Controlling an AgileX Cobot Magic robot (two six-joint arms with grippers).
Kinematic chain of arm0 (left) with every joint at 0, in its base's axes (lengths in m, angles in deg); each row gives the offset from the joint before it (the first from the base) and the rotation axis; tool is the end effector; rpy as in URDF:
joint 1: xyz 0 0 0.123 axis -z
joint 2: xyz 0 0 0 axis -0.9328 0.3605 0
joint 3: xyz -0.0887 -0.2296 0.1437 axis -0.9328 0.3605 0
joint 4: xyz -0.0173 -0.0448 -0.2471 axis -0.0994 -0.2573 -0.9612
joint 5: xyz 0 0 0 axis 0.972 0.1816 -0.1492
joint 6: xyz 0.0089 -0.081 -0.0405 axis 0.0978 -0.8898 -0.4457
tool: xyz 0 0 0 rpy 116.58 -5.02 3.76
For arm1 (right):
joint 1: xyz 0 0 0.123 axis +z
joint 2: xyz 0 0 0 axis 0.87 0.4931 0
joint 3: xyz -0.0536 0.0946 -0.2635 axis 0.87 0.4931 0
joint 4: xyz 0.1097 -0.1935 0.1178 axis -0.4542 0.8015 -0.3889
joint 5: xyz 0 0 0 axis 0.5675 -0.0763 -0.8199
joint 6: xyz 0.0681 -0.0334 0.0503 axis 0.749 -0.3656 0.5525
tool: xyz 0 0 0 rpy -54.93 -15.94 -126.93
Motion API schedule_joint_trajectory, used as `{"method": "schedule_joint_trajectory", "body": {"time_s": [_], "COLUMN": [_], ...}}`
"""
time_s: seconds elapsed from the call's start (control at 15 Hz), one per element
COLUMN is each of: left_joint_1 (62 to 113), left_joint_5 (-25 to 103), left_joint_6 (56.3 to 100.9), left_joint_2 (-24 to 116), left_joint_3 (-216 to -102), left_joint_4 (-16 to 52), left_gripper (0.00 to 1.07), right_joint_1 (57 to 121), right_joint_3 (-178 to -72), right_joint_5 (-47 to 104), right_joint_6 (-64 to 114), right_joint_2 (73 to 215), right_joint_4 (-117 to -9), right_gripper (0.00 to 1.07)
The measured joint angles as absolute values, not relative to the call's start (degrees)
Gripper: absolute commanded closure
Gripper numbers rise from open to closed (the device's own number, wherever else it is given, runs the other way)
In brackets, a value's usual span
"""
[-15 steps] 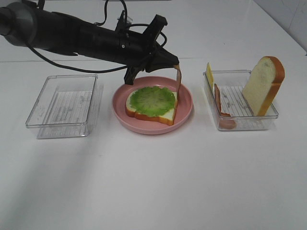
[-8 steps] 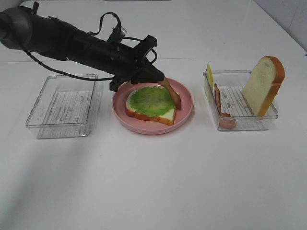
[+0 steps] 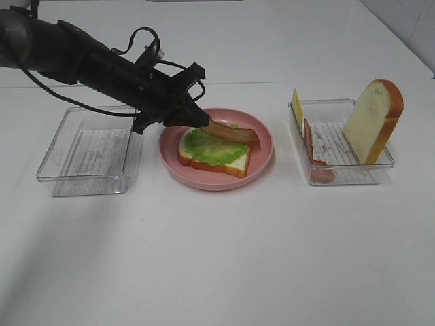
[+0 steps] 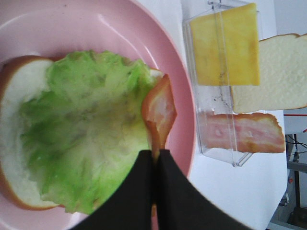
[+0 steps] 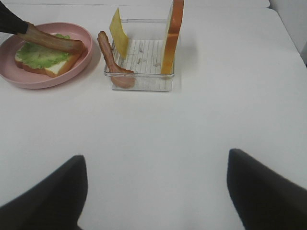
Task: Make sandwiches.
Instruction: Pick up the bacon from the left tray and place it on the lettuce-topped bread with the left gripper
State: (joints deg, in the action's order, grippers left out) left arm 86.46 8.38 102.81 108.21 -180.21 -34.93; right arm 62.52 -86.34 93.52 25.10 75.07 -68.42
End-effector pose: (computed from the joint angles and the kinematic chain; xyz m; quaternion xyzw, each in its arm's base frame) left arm 0.4384 -0.1973 0.1327 -0.0200 0.9021 -0.4064 0.1440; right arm -0.0072 0.0075 0.2775 -0.0514 0.8518 0.0372 0.5200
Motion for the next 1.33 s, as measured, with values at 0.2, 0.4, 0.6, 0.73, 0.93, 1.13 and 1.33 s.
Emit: {"method": "schedule_joint_trajectory", "body": {"time_s": [0.2, 0.4, 0.6, 0.73, 0.93, 1.13, 1.33], "left_joint_1": [86.5, 86.5, 86.5, 86.5, 86.5, 86.5, 86.5], "left_joint_5": [8.8, 9.8, 10.4, 10.3, 9.6, 9.6, 9.4], "left_joint_6": [98.2, 94.4, 92.8, 92.5, 92.0, 93.2, 93.6], "left_joint_2": [108.2, 108.1, 107.4, 107.4, 106.8, 103.3, 98.0], "left_joint_3": [-180.2, -180.2, -180.2, -180.2, -180.2, -180.2, -180.2], "left_joint_4": [-28.9, -24.6, -21.0, -20.6, -20.1, -16.4, -12.2], "left_gripper": [1.07, 1.07, 0.92, 0.65, 0.18, 0.17, 0.17], "right_joint_1": [62.5, 62.5, 62.5, 62.5, 62.5, 62.5, 62.5], "right_joint_3": [-86.3, -86.3, -86.3, -86.3, -86.3, -86.3, -86.3], "right_joint_5": [93.5, 93.5, 93.5, 93.5, 93.5, 93.5, 93.5], "right_joint_6": [25.1, 25.1, 25.1, 25.1, 25.1, 25.1, 25.1], "right_joint_2": [75.1, 75.1, 75.1, 75.1, 75.1, 75.1, 75.1], "right_joint_4": [-68.4, -68.4, -68.4, -68.4, -68.4, -68.4, -68.4], "right_gripper": [0.31, 0.31, 0.31, 0.31, 0.31, 0.31, 0.31]}}
